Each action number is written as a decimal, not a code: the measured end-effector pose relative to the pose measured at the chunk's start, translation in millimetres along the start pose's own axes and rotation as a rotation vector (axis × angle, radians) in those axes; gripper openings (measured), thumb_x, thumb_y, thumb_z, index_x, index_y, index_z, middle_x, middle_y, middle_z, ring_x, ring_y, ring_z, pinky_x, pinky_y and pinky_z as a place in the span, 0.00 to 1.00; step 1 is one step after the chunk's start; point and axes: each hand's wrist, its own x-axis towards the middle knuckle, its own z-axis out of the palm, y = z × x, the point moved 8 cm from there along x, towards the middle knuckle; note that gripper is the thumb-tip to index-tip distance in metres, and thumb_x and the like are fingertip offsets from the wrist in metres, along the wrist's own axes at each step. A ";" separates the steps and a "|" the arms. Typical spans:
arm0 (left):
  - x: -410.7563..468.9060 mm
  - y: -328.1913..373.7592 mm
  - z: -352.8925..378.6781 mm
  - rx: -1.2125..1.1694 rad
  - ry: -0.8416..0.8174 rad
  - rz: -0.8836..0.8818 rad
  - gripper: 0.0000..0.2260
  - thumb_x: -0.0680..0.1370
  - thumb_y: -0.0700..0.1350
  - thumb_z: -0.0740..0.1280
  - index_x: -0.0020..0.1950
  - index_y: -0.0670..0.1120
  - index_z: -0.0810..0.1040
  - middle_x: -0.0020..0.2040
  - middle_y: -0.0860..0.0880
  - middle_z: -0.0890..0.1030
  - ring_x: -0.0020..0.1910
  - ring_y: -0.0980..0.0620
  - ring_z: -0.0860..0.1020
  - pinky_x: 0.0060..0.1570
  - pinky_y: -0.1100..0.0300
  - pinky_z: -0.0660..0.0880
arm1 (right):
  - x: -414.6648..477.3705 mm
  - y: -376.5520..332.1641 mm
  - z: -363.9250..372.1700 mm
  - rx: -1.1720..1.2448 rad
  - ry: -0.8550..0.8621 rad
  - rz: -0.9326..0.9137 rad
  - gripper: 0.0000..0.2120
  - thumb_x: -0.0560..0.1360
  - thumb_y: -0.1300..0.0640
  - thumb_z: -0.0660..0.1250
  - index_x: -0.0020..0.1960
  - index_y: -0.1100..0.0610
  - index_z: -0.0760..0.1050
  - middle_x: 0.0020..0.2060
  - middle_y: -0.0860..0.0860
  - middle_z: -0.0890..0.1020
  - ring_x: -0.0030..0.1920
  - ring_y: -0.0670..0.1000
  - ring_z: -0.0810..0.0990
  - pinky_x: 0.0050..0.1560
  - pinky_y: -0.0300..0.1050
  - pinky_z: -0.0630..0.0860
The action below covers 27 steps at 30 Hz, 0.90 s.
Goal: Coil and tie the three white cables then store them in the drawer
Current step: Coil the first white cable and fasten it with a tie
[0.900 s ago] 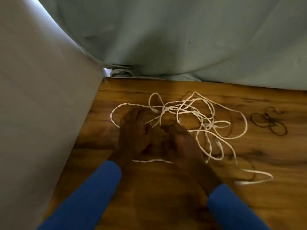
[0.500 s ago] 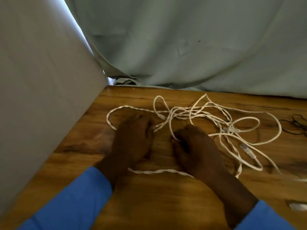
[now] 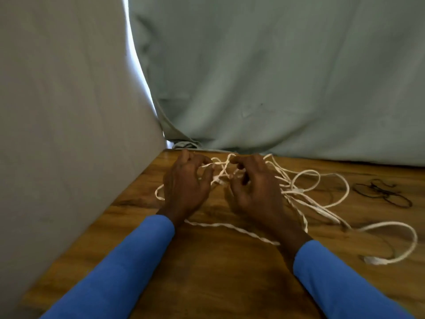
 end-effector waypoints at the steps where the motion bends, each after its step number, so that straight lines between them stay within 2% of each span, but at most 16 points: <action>1: 0.7 1.9 -5.0 -0.071 0.043 0.008 0.07 0.78 0.53 0.72 0.53 0.54 0.85 0.50 0.51 0.79 0.47 0.52 0.80 0.44 0.57 0.74 | 4.7 -1.4 6.7 -0.003 -0.024 -0.012 0.21 0.78 0.46 0.65 0.69 0.49 0.74 0.61 0.50 0.76 0.50 0.51 0.81 0.46 0.50 0.79; 2: 0.9 2.3 -5.7 -0.168 0.054 0.010 0.04 0.78 0.52 0.73 0.51 0.54 0.85 0.48 0.52 0.80 0.47 0.55 0.80 0.45 0.58 0.75 | 8.2 -0.1 15.0 -0.031 -0.058 -0.014 0.21 0.79 0.46 0.66 0.71 0.48 0.73 0.64 0.50 0.75 0.53 0.52 0.82 0.48 0.49 0.79; 4: -0.9 -1.6 4.0 -0.370 -0.047 -0.036 0.01 0.77 0.48 0.75 0.47 0.54 0.86 0.45 0.53 0.84 0.46 0.57 0.82 0.48 0.58 0.78 | 12.7 6.6 26.3 -0.104 -0.126 -0.019 0.18 0.80 0.48 0.66 0.69 0.46 0.75 0.63 0.51 0.75 0.55 0.54 0.81 0.49 0.49 0.78; 6: -4.6 -7.4 18.4 -0.565 -0.217 -0.169 0.05 0.79 0.46 0.74 0.44 0.52 0.86 0.41 0.52 0.86 0.41 0.54 0.83 0.45 0.55 0.78 | 17.3 19.3 21.2 -0.157 -0.134 -0.016 0.15 0.80 0.53 0.65 0.66 0.50 0.78 0.59 0.53 0.76 0.53 0.57 0.81 0.48 0.50 0.77; 8: -8.6 -15.7 27.4 -0.653 -0.298 -0.316 0.11 0.82 0.49 0.70 0.42 0.48 0.86 0.36 0.50 0.83 0.35 0.52 0.80 0.39 0.57 0.74 | 17.4 40.0 4.7 -0.199 -0.096 0.047 0.15 0.79 0.58 0.66 0.65 0.53 0.79 0.59 0.55 0.77 0.53 0.58 0.81 0.49 0.51 0.78; 9: -7.2 -23.5 28.9 -0.598 -0.290 -0.340 0.13 0.83 0.51 0.68 0.43 0.49 0.86 0.36 0.52 0.83 0.35 0.54 0.79 0.39 0.59 0.73 | 16.5 50.7 -4.0 -0.211 -0.075 0.092 0.16 0.79 0.59 0.66 0.66 0.53 0.79 0.61 0.55 0.77 0.53 0.58 0.81 0.51 0.52 0.79; 11: -0.7 -33.4 27.9 -0.322 -0.274 -0.261 0.10 0.82 0.55 0.68 0.47 0.54 0.86 0.41 0.58 0.85 0.40 0.60 0.81 0.41 0.61 0.75 | 13.8 71.2 -17.2 -0.208 -0.033 0.182 0.19 0.77 0.62 0.66 0.66 0.53 0.79 0.62 0.54 0.77 0.54 0.58 0.81 0.54 0.52 0.80; 13: -0.3 -30.8 38.7 -0.182 -0.422 -0.144 0.06 0.80 0.56 0.70 0.51 0.57 0.85 0.46 0.60 0.84 0.45 0.63 0.81 0.44 0.61 0.76 | 13.2 87.7 -22.5 -0.203 -0.014 0.247 0.21 0.75 0.65 0.66 0.66 0.54 0.79 0.62 0.54 0.77 0.55 0.59 0.81 0.56 0.52 0.79; 15: -6.6 -24.8 51.0 -0.049 -0.613 -0.047 0.10 0.76 0.59 0.74 0.54 0.57 0.85 0.47 0.57 0.82 0.46 0.60 0.79 0.44 0.59 0.76 | 13.8 99.6 -22.2 -0.226 -0.036 0.298 0.22 0.75 0.66 0.65 0.67 0.55 0.79 0.64 0.55 0.76 0.57 0.59 0.80 0.57 0.51 0.78; 16: -8.0 -24.1 53.7 0.026 -0.656 -0.009 0.11 0.75 0.60 0.75 0.53 0.56 0.85 0.47 0.55 0.82 0.46 0.59 0.79 0.44 0.57 0.77 | 14.2 104.2 -21.3 -0.245 -0.048 0.315 0.23 0.75 0.66 0.65 0.69 0.55 0.78 0.65 0.55 0.75 0.58 0.59 0.80 0.58 0.52 0.79; 17: -6.5 -24.1 53.5 0.063 -0.653 0.000 0.09 0.75 0.59 0.75 0.52 0.57 0.84 0.46 0.55 0.82 0.45 0.57 0.79 0.45 0.55 0.78 | 14.0 107.6 -20.4 -0.257 -0.058 0.326 0.23 0.75 0.66 0.66 0.69 0.55 0.78 0.66 0.55 0.74 0.58 0.59 0.80 0.58 0.53 0.79; 19: -2.4 -32.7 50.6 0.074 -0.594 -0.053 0.03 0.77 0.48 0.73 0.48 0.56 0.83 0.43 0.56 0.83 0.43 0.58 0.80 0.44 0.53 0.79 | 13.3 111.5 -17.3 -0.252 -0.080 0.330 0.24 0.75 0.66 0.67 0.70 0.56 0.77 0.67 0.55 0.73 0.59 0.60 0.79 0.58 0.55 0.80; 20: -0.2 -39.8 47.7 0.096 -0.543 -0.099 0.06 0.78 0.44 0.71 0.50 0.56 0.82 0.42 0.56 0.83 0.41 0.58 0.81 0.42 0.55 0.78 | 13.0 111.3 -15.1 -0.249 -0.096 0.319 0.24 0.75 0.66 0.67 0.70 0.56 0.77 0.67 0.55 0.73 0.60 0.60 0.79 0.59 0.56 0.80; 22: 5.0 -55.1 32.6 0.146 -0.426 -0.211 0.09 0.79 0.42 0.70 0.58 0.52 0.79 0.43 0.51 0.84 0.40 0.53 0.82 0.41 0.57 0.78 | 13.3 106.3 -12.1 -0.264 -0.125 0.278 0.22 0.77 0.63 0.66 0.70 0.56 0.77 0.67 0.56 0.73 0.62 0.60 0.78 0.61 0.56 0.79; 25: 19.8 -76.5 -11.2 0.242 -0.142 -0.304 0.06 0.80 0.42 0.69 0.55 0.44 0.84 0.46 0.43 0.86 0.46 0.42 0.84 0.45 0.54 0.76 | 12.2 99.7 -6.7 -0.362 -0.199 0.219 0.22 0.79 0.59 0.64 0.73 0.55 0.73 0.68 0.57 0.73 0.64 0.60 0.75 0.63 0.55 0.76; 27: 35.0 -75.5 -49.8 0.205 0.093 -0.335 0.07 0.80 0.42 0.70 0.54 0.42 0.86 0.48 0.40 0.86 0.49 0.38 0.83 0.49 0.51 0.75 | 9.9 101.2 0.4 -0.461 -0.300 0.203 0.23 0.79 0.56 0.63 0.74 0.53 0.71 0.70 0.57 0.71 0.65 0.61 0.74 0.65 0.56 0.74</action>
